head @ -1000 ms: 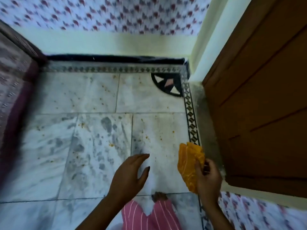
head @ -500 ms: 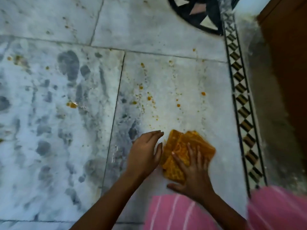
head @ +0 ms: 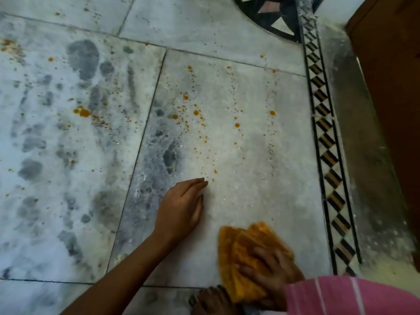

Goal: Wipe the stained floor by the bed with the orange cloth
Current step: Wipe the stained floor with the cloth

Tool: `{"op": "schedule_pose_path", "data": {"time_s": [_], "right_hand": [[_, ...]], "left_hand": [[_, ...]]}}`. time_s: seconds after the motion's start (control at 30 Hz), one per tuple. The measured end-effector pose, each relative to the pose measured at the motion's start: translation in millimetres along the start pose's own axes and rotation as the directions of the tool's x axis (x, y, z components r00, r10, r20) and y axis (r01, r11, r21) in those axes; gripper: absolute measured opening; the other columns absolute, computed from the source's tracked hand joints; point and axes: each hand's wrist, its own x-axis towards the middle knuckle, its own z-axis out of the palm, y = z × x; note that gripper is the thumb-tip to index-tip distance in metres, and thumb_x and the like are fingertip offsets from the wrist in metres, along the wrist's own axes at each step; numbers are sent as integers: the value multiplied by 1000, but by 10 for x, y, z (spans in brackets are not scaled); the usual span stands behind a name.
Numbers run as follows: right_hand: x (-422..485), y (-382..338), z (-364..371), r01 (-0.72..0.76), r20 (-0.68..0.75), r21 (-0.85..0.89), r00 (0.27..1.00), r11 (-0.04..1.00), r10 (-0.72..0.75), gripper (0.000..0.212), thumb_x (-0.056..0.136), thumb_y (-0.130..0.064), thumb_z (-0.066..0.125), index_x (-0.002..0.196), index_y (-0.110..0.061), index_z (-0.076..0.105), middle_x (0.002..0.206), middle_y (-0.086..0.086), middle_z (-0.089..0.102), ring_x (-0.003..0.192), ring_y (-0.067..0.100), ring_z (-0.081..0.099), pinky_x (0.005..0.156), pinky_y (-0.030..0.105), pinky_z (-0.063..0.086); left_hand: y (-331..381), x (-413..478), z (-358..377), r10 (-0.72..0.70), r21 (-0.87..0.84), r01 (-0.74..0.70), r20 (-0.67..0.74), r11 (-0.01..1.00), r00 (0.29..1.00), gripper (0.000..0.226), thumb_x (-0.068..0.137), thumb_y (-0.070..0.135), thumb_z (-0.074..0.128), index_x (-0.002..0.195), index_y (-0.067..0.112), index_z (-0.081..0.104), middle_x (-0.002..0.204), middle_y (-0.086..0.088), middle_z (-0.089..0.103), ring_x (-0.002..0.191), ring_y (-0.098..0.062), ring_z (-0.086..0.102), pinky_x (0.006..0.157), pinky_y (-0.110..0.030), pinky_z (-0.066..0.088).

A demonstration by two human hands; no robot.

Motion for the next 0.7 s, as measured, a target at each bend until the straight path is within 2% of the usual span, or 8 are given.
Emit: {"op": "schedule_pose_path", "data": {"time_s": [0.07, 0.13, 0.23, 0.37, 0.47, 0.57, 0.63, 0.7], "right_hand": [[-135, -205, 66, 6, -31, 94, 1000, 996, -3, 34, 59, -49, 45, 41, -26, 61, 65, -17, 66, 45, 4, 58, 61, 25, 30], [-163, -260, -196, -12, -139, 155, 990, 988, 34, 29, 61, -39, 45, 41, -24, 60, 48, -13, 58, 44, 7, 57, 60, 21, 31], [161, 206, -528, 11, -362, 127, 932, 992, 36, 22, 62, -39, 53, 59, -25, 69, 71, -2, 62, 56, 17, 63, 64, 24, 45], [446, 794, -884, -60, -405, 31, 912, 998, 67, 46, 72, -54, 57, 115, -38, 57, 126, 14, 56, 106, 38, 55, 85, 43, 50], [102, 326, -356, -143, -216, 60, 964, 988, 153, 26, 64, -59, 69, 77, -37, 67, 84, -11, 66, 72, 13, 65, 66, 23, 50], [-90, 48, 155, -86, 25, 272, 996, 959, 82, 50, 89, -47, 43, 49, -25, 62, 55, -9, 55, 43, 11, 56, 58, 23, 33], [180, 196, -446, -67, -222, 215, 968, 974, 116, 25, 74, -40, 67, 60, -22, 57, 65, -2, 52, 42, 18, 56, 59, 25, 30], [611, 589, -1395, -13, -596, 127, 798, 992, 87, 42, 47, -23, 81, 75, -18, 51, 71, 10, 55, 51, 24, 56, 57, 22, 37]], "left_hand": [[7, -64, 13, 44, 41, -46, 50, 998, 998, 34, 84, 20, 47, 109, 8, 67, 112, -7, 66, 101, -18, 56, 85, -28, 44], [17, -97, 36, 56, 70, -62, 93, 996, 994, 35, 83, 19, 46, 109, 7, 66, 112, -8, 66, 100, -21, 58, 83, -32, 47], [52, -120, 112, 26, 74, -34, 104, 997, 994, 35, 84, 19, 47, 110, 6, 66, 116, -9, 64, 104, -24, 58, 89, -33, 44], [49, -160, 182, 28, 113, -41, 110, 993, 994, 36, 86, 21, 45, 111, 6, 66, 120, -11, 63, 109, -29, 57, 95, -36, 40], [6, -130, 173, 45, 128, -60, 114, 990, 992, 35, 86, 20, 45, 109, 6, 67, 119, -12, 63, 107, -30, 58, 93, -35, 40], [43, -66, 194, 41, 150, -65, 154, 987, 987, 38, 84, 20, 43, 111, 5, 66, 120, -13, 62, 106, -32, 58, 92, -37, 44], [82, -20, 233, 26, 177, -62, 196, 982, 980, 42, 83, 22, 42, 114, 4, 64, 122, -15, 61, 107, -34, 58, 92, -40, 47], [112, 26, 265, 5, 184, -47, 221, 982, 975, 45, 82, 23, 42, 116, 3, 63, 123, -16, 60, 107, -35, 59, 92, -43, 48]]}}
